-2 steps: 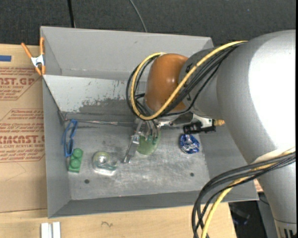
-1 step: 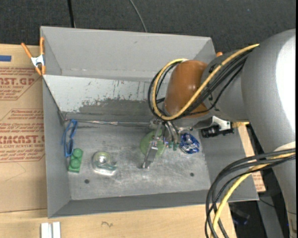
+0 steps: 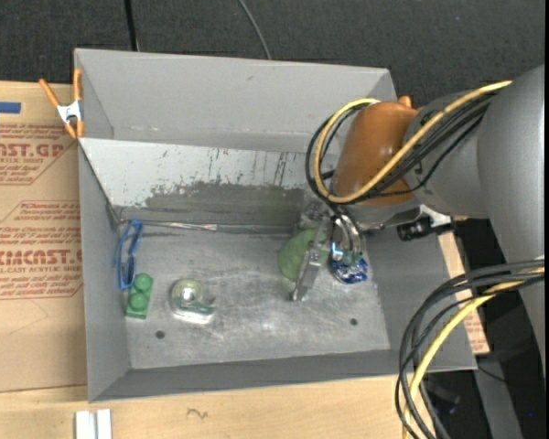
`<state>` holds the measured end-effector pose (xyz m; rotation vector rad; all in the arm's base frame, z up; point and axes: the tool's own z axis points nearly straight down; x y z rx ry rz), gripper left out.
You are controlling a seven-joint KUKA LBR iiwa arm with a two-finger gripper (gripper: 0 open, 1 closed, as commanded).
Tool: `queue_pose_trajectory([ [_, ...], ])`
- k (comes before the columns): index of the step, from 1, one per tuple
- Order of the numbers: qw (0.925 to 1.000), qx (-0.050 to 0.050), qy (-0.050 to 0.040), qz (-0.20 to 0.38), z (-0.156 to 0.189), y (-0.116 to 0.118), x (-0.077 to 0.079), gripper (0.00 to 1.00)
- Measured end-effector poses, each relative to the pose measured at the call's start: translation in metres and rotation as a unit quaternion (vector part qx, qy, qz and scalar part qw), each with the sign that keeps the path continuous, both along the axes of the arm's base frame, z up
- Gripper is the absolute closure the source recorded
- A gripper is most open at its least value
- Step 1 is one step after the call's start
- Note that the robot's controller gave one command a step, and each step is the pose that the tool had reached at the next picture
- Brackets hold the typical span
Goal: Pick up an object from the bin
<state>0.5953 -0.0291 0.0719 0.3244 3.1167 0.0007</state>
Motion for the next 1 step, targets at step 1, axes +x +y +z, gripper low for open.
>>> queue_pose_trajectory([
  [1,1.0,0.001,-0.0033,0.001,0.0023,0.0026,0.0017,1.0],
])
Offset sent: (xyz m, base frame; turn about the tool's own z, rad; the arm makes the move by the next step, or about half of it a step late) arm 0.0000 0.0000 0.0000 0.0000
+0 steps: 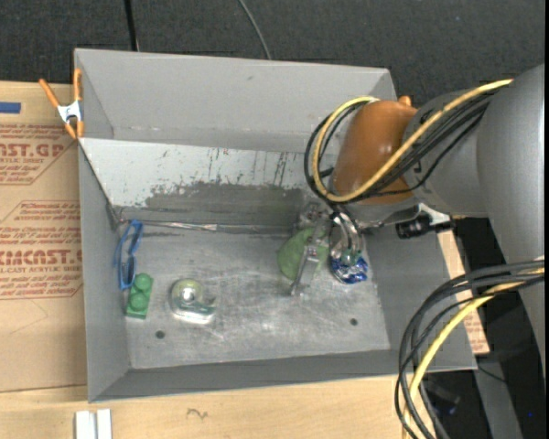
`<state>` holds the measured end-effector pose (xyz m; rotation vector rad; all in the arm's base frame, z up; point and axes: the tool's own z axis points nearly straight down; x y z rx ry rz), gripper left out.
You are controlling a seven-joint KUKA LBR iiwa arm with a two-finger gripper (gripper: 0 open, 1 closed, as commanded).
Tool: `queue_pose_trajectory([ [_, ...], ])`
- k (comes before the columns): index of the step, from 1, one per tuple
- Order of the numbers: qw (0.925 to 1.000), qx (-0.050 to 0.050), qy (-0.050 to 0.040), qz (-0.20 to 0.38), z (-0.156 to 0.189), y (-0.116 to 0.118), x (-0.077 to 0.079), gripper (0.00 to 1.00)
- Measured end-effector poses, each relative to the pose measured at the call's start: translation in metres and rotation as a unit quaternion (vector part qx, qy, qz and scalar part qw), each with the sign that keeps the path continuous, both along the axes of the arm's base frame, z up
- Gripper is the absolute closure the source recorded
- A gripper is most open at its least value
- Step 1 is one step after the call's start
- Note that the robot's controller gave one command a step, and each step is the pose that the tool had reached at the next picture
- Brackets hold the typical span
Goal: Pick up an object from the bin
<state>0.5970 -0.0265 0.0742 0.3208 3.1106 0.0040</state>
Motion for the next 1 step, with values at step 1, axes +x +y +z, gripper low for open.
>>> queue_pose_trajectory([
  [1,0.9971,-0.002,0.0019,0.076,0.1378,0.0126,-0.0025,1.0],
])
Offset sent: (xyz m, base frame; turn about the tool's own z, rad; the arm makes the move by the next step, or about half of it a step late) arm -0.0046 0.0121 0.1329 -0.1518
